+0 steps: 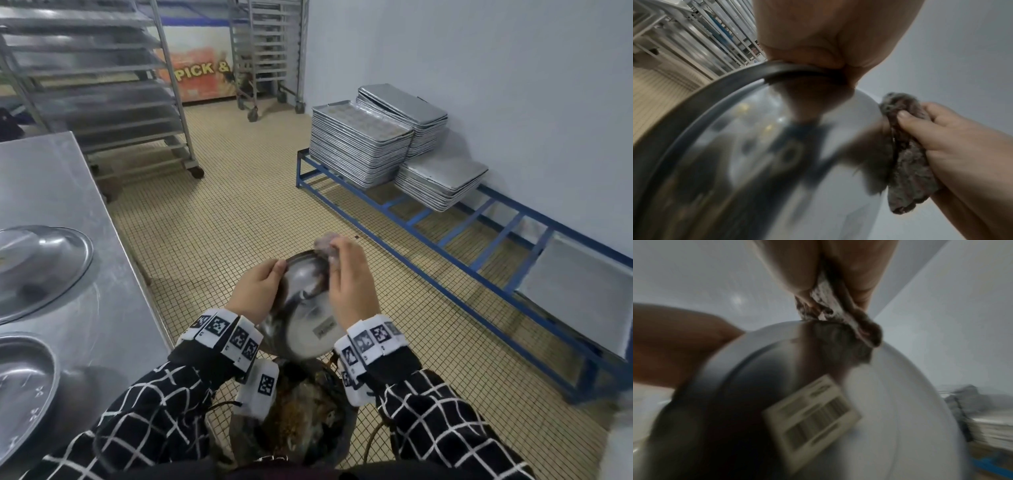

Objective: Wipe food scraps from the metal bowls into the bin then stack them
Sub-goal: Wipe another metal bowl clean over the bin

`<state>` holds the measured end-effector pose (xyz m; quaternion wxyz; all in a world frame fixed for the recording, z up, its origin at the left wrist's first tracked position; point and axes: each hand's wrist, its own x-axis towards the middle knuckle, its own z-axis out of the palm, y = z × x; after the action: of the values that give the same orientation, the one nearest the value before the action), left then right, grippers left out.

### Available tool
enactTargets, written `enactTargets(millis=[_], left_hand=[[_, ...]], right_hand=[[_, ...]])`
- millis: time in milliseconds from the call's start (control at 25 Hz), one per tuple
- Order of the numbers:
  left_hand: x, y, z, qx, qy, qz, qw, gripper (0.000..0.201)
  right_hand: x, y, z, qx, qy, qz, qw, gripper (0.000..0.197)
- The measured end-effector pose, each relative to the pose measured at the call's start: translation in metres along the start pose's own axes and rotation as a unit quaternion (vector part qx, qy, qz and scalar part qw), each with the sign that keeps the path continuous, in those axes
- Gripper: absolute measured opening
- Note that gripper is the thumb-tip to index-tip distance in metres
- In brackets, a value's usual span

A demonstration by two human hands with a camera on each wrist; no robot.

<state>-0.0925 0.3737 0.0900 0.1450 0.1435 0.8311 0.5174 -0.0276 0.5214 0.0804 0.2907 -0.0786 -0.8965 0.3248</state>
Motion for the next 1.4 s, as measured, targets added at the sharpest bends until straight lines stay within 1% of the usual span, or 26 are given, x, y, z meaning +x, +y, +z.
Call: enactTargets(millis=[80,120,200,280,320,400,440,480,520,600,640,680,760,800,840,880,920,960,1000,1040,1080,1120,1200,1280,1360,1400], left_hand=[[0.0,0.006,0.0,-0.03,0.027,0.011,0.999,0.026],[0.001,0.009,-0.001,-0.045,0.041,0.02,0.998,0.025],[0.0,0.014,-0.004,-0.065,0.053,0.03,0.996,0.026],[-0.002,0.017,-0.009,-0.091,0.055,0.025,0.994,0.027],[-0.004,0.018,-0.011,-0.106,0.056,0.019,0.993,0.027],[-0.005,0.019,-0.014,-0.129,0.063,0.013,0.99,0.027],[-0.005,0.018,-0.015,-0.123,0.068,0.015,0.99,0.027],[-0.004,0.017,-0.015,-0.107,0.073,0.019,0.991,0.027],[-0.002,0.015,-0.015,-0.089,0.076,0.023,0.993,0.028],[0.0,0.015,-0.012,-0.053,0.064,0.033,0.996,0.028],[0.0,0.016,-0.011,-0.035,0.055,0.044,0.997,0.029],[0.0,0.017,-0.009,-0.018,0.053,0.057,0.997,0.03],[-0.001,0.019,-0.009,-0.025,0.068,0.076,0.994,0.031],[-0.001,0.019,-0.011,-0.038,0.074,0.078,0.993,0.03],[0.0,0.018,-0.014,-0.052,0.078,0.076,0.993,0.029],[0.0,0.017,-0.016,-0.07,0.08,0.07,0.992,0.028],[0.0,0.017,-0.018,-0.093,0.08,0.059,0.991,0.028],[0.0,0.016,-0.019,-0.116,0.078,0.046,0.989,0.028],[0.0,0.015,-0.02,-0.132,0.076,0.033,0.988,0.029],[-0.001,0.013,-0.02,-0.138,0.074,0.023,0.987,0.03],[-0.001,0.01,-0.019,-0.135,0.075,0.019,0.988,0.031],[0.0,0.004,-0.019,-0.128,0.076,0.02,0.989,0.032],[0.003,-0.008,-0.02,-0.101,0.065,0.021,0.993,0.029],[0.002,-0.015,-0.021,-0.079,0.036,0.013,0.996,0.021],[-0.001,-0.013,-0.019,-0.061,-0.007,0.001,0.998,0.019],[-0.004,-0.009,-0.018,-0.049,-0.03,-0.001,0.998,0.019]], right_hand=[[-0.014,-0.012,0.012,-0.106,-0.029,-0.06,0.992,0.04],[-0.018,-0.015,0.016,-0.14,-0.031,-0.08,0.986,0.044],[-0.017,-0.017,0.017,-0.153,-0.016,-0.068,0.986,0.051],[-0.007,-0.01,0.014,-0.09,0.011,0.0,0.996,0.054],[-0.002,-0.003,0.011,-0.031,0.018,0.055,0.998,0.053],[0.003,0.012,0.007,0.08,0.009,0.175,0.981,0.05],[-0.001,0.016,0.006,0.09,-0.006,0.197,0.976,0.049],[-0.006,0.014,0.005,0.076,-0.02,0.185,0.98,0.049],[-0.011,0.01,0.007,0.05,-0.026,0.144,0.988,0.05],[-0.019,-0.004,0.016,-0.016,-0.019,0.027,0.999,0.05],[-0.019,-0.01,0.021,-0.054,-0.009,-0.013,0.998,0.051],[-0.016,-0.013,0.024,-0.086,0.008,-0.032,0.996,0.052],[-0.003,-0.015,0.022,-0.108,0.049,-0.026,0.993,0.054],[0.002,-0.012,0.02,-0.081,0.065,-0.003,0.995,0.054],[0.006,-0.009,0.014,-0.02,0.071,0.048,0.996,0.053],[0.007,0.001,0.011,0.073,0.08,0.126,0.986,0.051],[0.008,0.015,0.011,0.172,0.09,0.215,0.957,0.048],[0.006,0.027,0.012,0.253,0.096,0.301,0.914,0.045],[0.002,0.037,0.013,0.299,0.098,0.365,0.876,0.043],[-0.002,0.043,0.013,0.314,0.09,0.398,0.858,0.041],[-0.005,0.046,0.011,0.311,0.087,0.417,0.849,0.037],[-0.006,0.044,0.006,0.296,0.077,0.421,0.854,0.031],[-0.004,0.039,-0.005,0.239,0.055,0.384,0.89,0.023],[0.0,0.038,-0.019,0.188,0.032,0.313,0.93,0.022],[0.008,0.038,-0.025,0.126,-0.022,0.235,0.963,0.023],[0.014,0.036,-0.028,0.097,-0.055,0.199,0.974,0.024]])
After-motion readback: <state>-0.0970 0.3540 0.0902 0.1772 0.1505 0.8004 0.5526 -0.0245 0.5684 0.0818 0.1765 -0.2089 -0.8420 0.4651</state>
